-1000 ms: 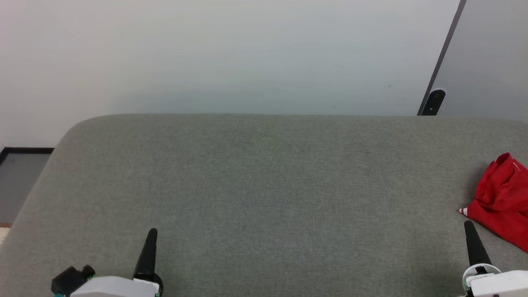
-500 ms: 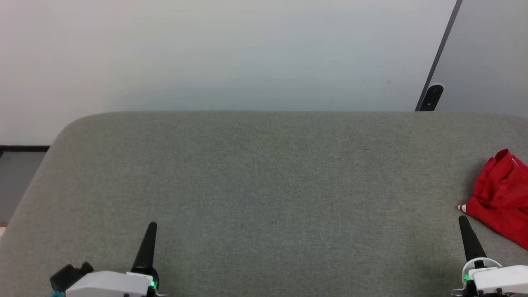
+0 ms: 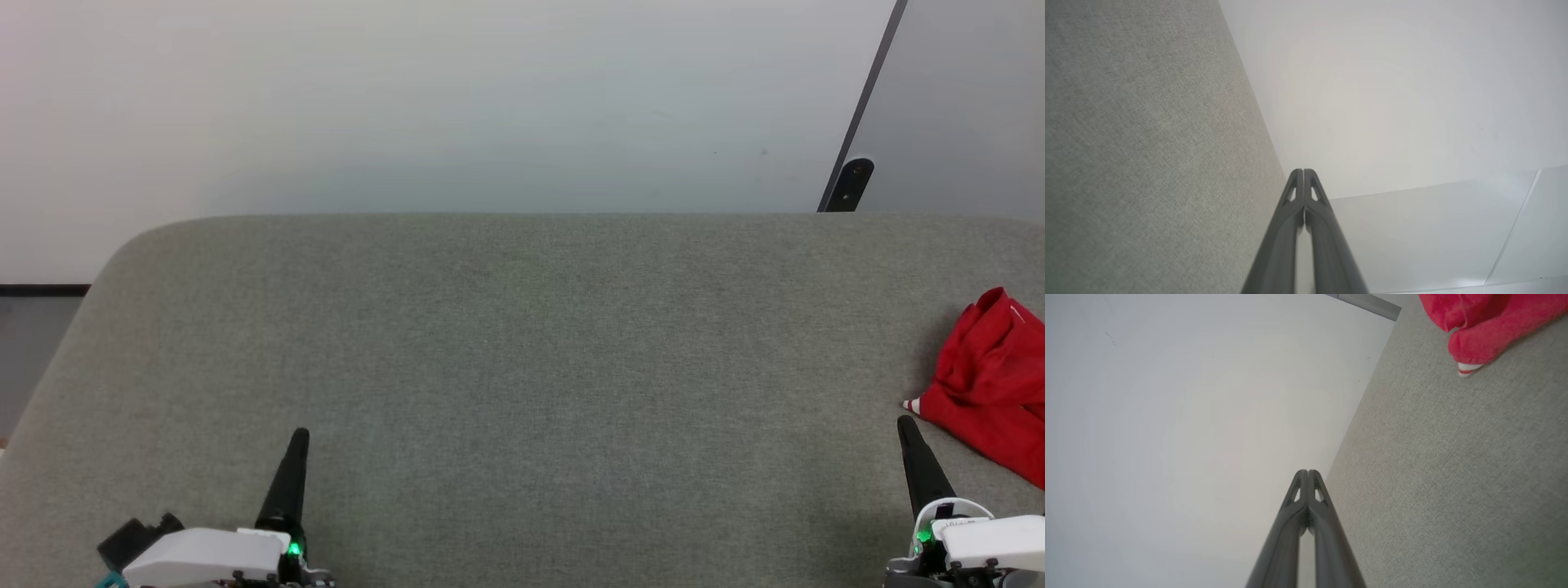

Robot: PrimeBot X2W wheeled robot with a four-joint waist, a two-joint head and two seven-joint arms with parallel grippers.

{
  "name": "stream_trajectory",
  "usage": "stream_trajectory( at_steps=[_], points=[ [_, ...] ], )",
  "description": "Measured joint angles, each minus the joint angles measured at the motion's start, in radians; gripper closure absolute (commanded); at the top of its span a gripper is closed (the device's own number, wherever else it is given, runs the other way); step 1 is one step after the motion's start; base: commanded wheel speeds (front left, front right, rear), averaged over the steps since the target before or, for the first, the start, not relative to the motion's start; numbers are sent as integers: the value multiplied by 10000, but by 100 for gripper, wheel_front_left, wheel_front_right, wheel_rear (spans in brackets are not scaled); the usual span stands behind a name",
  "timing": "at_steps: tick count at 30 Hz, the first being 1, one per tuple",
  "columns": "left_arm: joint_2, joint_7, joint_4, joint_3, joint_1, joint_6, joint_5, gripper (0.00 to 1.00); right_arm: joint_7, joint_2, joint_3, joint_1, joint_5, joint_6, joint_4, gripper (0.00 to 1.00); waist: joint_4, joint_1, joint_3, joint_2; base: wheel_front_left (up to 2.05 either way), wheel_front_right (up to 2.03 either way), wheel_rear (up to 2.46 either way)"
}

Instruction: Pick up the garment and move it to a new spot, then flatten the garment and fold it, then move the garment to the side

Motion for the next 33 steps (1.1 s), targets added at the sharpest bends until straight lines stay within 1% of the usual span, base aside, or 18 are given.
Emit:
stream_trajectory(
  at_steps=[33],
  points=[
    [-180, 616, 25, 345, -397, 0, -2057, 100, 614, 119, 79, -368, 2512, 0, 201, 100, -199, 0, 300, 1, 0, 0, 0]
  ],
)
